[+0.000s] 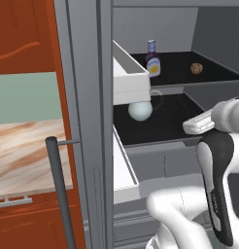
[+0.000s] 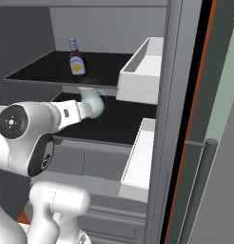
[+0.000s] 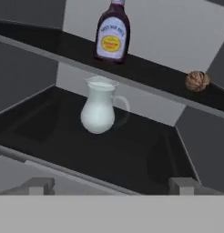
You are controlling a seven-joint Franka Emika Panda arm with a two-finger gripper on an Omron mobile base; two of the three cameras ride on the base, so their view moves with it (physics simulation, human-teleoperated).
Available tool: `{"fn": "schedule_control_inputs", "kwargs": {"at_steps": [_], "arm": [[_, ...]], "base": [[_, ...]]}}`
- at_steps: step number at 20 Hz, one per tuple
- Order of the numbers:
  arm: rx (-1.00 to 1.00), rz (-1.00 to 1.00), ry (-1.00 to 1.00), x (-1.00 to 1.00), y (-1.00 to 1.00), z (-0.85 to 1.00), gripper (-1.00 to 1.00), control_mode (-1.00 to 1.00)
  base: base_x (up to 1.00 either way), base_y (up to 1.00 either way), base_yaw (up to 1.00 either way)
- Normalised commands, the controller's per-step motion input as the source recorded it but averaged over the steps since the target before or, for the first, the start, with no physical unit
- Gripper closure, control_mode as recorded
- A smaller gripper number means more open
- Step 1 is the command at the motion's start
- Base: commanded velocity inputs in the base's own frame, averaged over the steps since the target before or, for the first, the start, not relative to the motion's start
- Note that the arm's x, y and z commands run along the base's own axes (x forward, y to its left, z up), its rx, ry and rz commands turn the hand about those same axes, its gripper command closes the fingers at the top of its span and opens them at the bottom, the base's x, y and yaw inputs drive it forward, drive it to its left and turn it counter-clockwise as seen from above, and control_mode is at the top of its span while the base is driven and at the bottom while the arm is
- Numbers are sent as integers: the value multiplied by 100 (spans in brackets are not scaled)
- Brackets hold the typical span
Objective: Move the condiment bottle and walnut from the second highest shelf to the top shelf to make space. Then, place the pitcher from the counter on the cleared second highest shelf.
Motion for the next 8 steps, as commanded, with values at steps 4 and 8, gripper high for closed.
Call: {"fn": "schedule_control_inputs", "kwargs": {"at_steps": [4,8], "arm": [[0,0,23,-100,0,0,-100,-100],[0,0,16,-100,3,-3,-100,-100]], "base": [[0,0,0],[0,0,0]]}}
